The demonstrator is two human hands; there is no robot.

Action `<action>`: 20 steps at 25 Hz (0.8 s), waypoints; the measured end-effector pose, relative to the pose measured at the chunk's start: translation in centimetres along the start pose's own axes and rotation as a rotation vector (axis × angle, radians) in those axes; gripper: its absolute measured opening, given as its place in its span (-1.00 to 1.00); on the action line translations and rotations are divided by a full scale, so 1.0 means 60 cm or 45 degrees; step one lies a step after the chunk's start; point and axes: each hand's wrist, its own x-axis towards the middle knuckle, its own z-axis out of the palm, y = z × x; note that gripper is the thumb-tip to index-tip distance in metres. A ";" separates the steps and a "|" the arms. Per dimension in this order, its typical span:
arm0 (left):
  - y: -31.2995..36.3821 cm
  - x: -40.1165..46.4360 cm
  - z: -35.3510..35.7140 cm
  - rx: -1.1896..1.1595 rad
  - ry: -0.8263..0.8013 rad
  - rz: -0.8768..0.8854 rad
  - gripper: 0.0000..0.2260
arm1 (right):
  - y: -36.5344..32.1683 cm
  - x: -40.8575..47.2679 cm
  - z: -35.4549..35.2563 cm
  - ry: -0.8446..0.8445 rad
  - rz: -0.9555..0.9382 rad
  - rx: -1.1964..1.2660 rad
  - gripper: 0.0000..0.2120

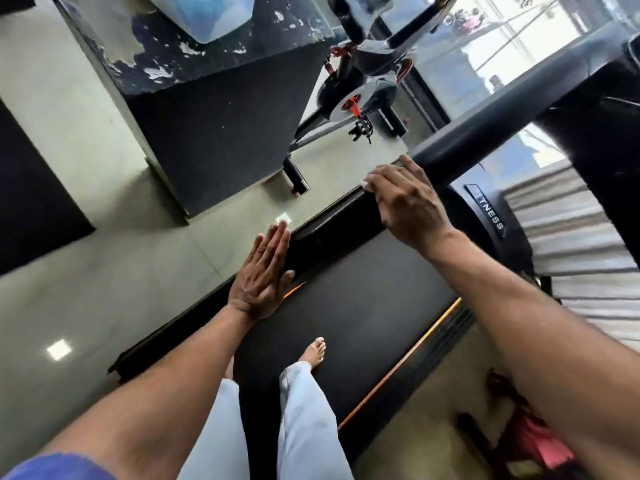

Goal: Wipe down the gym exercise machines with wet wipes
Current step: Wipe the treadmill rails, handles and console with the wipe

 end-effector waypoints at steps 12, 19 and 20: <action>0.045 0.041 -0.017 -0.136 -0.123 -0.185 -0.29 | -0.028 -0.013 0.028 0.052 -0.110 0.161 -0.84; 0.224 0.277 -0.032 -0.001 -0.237 -0.256 -0.11 | 0.155 0.013 -0.027 0.197 0.391 0.065 -0.75; 0.229 0.279 -0.024 0.106 -0.239 -0.247 -0.07 | 0.136 0.003 -0.020 0.196 0.377 0.067 -0.71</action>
